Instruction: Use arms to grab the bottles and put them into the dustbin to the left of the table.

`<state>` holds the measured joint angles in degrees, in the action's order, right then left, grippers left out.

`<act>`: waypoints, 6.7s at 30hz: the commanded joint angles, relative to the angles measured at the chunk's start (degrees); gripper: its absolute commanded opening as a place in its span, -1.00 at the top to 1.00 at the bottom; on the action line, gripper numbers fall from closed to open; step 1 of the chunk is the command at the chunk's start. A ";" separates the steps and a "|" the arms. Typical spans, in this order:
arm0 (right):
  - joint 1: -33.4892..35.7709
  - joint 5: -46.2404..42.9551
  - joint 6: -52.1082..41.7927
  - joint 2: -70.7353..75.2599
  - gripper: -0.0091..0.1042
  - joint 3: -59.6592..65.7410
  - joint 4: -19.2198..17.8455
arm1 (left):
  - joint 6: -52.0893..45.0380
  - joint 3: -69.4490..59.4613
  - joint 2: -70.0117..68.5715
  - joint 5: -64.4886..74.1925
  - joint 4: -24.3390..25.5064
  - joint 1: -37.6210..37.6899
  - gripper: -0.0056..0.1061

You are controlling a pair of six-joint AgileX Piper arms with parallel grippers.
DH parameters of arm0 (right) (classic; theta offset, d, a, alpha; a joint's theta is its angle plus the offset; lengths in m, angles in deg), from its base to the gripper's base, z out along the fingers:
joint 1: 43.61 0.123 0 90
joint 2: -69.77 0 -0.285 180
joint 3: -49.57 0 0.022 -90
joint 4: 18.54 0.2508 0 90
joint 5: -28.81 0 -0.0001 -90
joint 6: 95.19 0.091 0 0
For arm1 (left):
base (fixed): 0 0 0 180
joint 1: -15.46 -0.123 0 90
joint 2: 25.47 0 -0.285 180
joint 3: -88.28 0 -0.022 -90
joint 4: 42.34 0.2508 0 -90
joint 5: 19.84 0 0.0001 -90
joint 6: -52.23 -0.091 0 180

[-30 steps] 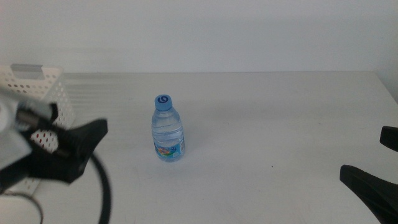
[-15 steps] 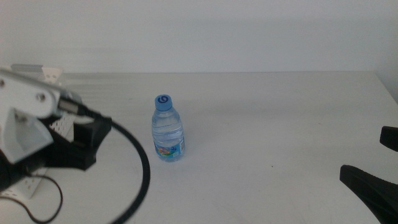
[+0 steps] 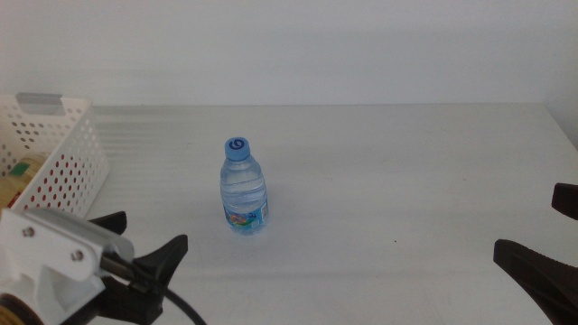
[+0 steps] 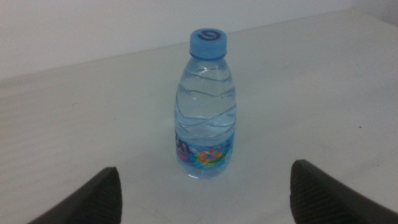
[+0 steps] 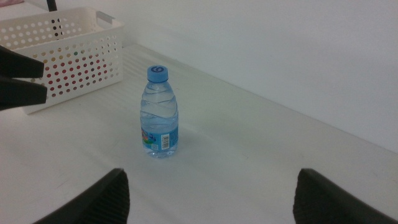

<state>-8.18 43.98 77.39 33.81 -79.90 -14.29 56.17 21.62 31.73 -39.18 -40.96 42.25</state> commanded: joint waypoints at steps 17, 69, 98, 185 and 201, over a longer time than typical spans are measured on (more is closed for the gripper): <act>-0.23 -4.14 -0.55 -0.52 -0.39 -1.32 -0.30 | 2.28 3.25 18.68 -24.96 8.21 0.41 -0.66; -0.23 -4.14 -0.55 -0.52 -0.39 -1.32 -0.30 | 16.73 26.15 62.11 -55.96 23.64 -10.72 -0.62; -0.23 -4.14 -0.55 -0.52 -0.39 -1.32 -0.30 | 20.67 24.02 33.01 -19.11 24.07 -10.26 0.99; -0.23 -4.14 -0.55 -0.52 -0.39 -1.32 -0.30 | -27.30 84.68 58.89 84.42 -8.93 -45.30 0.25; -0.23 -4.14 -0.55 -0.52 -0.39 -1.32 -0.30 | -24.43 84.77 51.83 87.56 -8.95 -42.86 -0.71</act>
<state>-8.18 43.98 77.35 33.81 -79.61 -14.29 29.78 104.68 88.44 48.75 -48.75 -1.57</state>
